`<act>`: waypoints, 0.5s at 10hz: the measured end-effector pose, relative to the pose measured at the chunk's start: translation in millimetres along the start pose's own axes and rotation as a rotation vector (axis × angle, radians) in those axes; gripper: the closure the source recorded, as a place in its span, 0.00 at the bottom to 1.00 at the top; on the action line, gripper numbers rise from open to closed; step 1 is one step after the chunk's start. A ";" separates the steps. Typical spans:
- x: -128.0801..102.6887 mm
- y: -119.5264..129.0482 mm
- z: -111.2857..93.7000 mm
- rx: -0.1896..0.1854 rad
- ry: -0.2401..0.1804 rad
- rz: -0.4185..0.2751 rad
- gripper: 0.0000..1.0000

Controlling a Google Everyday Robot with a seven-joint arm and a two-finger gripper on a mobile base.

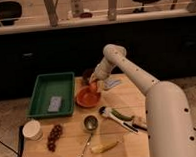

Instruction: Place apple in red bowl

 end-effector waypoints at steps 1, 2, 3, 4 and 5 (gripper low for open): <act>-2.9 -0.8 1.9 -0.007 -0.002 -0.011 1.00; -5.9 -1.0 4.0 -0.017 -0.004 -0.023 1.00; -9.2 -1.5 6.6 -0.028 -0.004 -0.035 1.00; -13.4 -2.1 10.5 -0.041 -0.005 -0.049 1.00; -17.3 -2.8 14.0 -0.052 -0.005 -0.060 1.00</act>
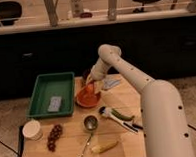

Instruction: Place apple in red bowl

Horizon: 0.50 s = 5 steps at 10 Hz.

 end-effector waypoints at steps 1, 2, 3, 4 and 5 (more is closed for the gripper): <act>-1.4 0.3 1.8 -0.006 0.000 -0.005 1.00; -2.1 2.0 3.5 -0.015 0.002 -0.010 1.00; -2.6 2.5 4.5 -0.019 0.002 -0.012 1.00; -4.8 4.6 8.0 -0.028 0.002 -0.016 1.00; -5.1 5.1 9.1 -0.029 0.003 -0.015 1.00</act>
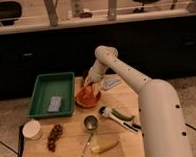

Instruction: Place apple in red bowl

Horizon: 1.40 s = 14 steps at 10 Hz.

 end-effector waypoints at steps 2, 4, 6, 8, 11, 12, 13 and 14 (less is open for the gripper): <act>0.7 -0.5 -0.3 0.004 0.001 0.003 1.00; 1.2 -1.1 -1.5 0.008 -0.001 0.007 0.96; 3.6 -0.8 -3.1 0.014 -0.005 0.013 0.80; 3.7 -0.6 -2.3 0.006 -0.012 0.012 0.61; 4.8 -0.9 -2.4 -0.002 -0.022 0.012 0.30; 5.4 -0.8 -2.9 -0.003 -0.024 0.013 0.22; 5.7 -0.7 -3.2 -0.005 -0.028 0.013 0.20; 6.5 -0.3 -3.1 -0.009 -0.036 0.013 0.20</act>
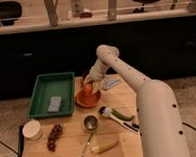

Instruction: Place apple in red bowl

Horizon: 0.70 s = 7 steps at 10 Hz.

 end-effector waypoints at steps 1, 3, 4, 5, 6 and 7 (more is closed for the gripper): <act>-0.3 -0.4 0.0 0.000 0.000 -0.001 0.20; -0.4 0.0 1.3 -0.002 -0.004 -0.002 0.20; 0.0 1.1 1.9 -0.003 -0.006 -0.002 0.20; 0.3 1.9 2.0 -0.003 -0.007 -0.002 0.20; 0.7 3.4 2.5 -0.004 -0.010 -0.003 0.20; 0.9 4.0 2.3 -0.004 -0.010 -0.004 0.20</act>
